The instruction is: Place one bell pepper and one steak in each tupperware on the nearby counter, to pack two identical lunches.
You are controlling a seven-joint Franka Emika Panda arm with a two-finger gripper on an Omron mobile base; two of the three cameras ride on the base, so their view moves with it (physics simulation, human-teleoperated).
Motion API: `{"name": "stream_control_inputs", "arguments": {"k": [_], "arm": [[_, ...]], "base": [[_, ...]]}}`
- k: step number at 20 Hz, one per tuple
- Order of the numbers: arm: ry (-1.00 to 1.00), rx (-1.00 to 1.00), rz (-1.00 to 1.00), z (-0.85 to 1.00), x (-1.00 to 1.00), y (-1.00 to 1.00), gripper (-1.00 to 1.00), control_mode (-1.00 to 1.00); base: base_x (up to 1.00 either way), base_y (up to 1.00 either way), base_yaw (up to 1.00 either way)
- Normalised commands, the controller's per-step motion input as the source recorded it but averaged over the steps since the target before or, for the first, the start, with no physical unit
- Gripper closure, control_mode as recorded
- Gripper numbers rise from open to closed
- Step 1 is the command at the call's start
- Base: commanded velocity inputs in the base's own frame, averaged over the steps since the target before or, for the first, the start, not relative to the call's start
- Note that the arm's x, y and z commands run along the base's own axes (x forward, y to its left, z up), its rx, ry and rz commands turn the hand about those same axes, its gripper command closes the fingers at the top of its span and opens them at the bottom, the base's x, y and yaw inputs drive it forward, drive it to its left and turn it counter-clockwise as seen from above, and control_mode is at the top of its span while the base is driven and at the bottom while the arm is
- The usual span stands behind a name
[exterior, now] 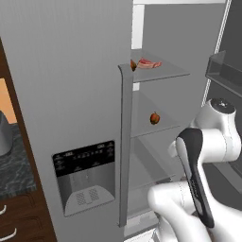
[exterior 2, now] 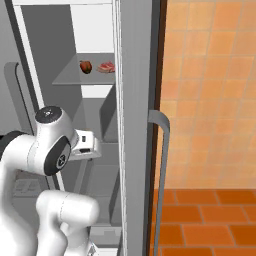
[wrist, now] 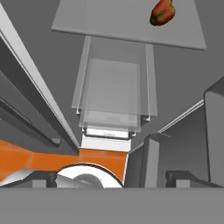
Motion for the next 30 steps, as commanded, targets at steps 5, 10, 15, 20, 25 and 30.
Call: {"name": "stream_control_inputs", "arguments": {"k": [5,10,15,20,25,30], "arm": [[-0.01,0.0,-0.02,-0.09,0.71,0.23,-1.0,-1.0],[-0.09,0.07,-0.1,-0.12,0.64,-0.05,-1.0,-1.0],[-0.08,0.15,-0.3,-0.35,0.35,-0.12,-1.0,-1.0],[0.0,0.16,-0.24,-0.07,0.5,-0.02,-1.0,-1.0],[0.01,0.08,0.0,0.0,0.61,-0.07,-1.0,-1.0],[0.08,0.02,0.0,-0.06,0.83,-0.01,-1.0,-1.0]], "base": [[0.0,0.0,0.0],[0.0,0.0,0.0],[0.0,0.0,0.0],[0.0,0.0,0.0],[0.0,0.0,0.0],[0.0,0.0,0.0]]}}
